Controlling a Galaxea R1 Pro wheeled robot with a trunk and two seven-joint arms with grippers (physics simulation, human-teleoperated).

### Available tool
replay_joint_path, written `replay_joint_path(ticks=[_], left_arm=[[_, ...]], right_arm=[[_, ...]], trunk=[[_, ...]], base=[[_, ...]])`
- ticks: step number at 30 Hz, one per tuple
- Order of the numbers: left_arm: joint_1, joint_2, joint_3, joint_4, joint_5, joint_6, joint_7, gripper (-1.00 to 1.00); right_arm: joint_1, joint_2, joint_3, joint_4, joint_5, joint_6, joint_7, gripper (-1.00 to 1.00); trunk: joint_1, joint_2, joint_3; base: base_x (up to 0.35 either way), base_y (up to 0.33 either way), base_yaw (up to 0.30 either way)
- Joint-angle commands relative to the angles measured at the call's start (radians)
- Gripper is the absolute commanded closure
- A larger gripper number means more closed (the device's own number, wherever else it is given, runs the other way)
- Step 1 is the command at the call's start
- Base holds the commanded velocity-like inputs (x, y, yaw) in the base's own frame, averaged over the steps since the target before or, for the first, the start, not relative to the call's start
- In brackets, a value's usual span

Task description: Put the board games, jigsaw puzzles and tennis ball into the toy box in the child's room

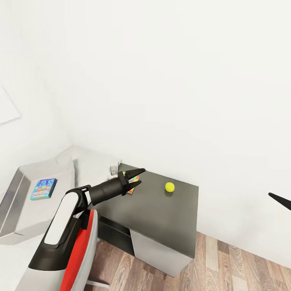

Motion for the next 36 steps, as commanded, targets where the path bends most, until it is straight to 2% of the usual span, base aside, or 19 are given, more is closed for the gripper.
replay_joint_path(ticks=[1,13,22,36], left_arm=[[-0.001,0.000,0.001,-0.001,0.009,0.003,0.009,-1.00],[0.000,0.000,-0.001,-0.001,0.010,0.003,0.006,-1.00],[0.000,0.000,0.000,-0.004,0.010,0.004,0.000,-1.00],[-0.001,0.000,0.001,-0.004,0.010,0.005,0.006,-1.00]], right_arm=[[-0.001,-0.001,-0.001,0.000,0.001,0.007,0.004,-1.00],[-0.001,0.002,-0.002,0.000,-0.003,0.068,0.006,-1.00],[-0.001,0.008,0.004,0.002,-0.002,0.074,0.008,-1.00],[-0.001,0.032,0.003,0.015,-0.002,0.074,0.009,-1.00]], trunk=[[0.001,-0.002,-0.002],[0.001,-0.002,-0.002],[0.001,-0.002,-0.002],[0.001,-0.002,-0.002]], base=[[0.000,0.000,-0.023],[0.000,0.000,-0.009],[0.000,0.000,-0.001],[0.000,0.000,0.000]])
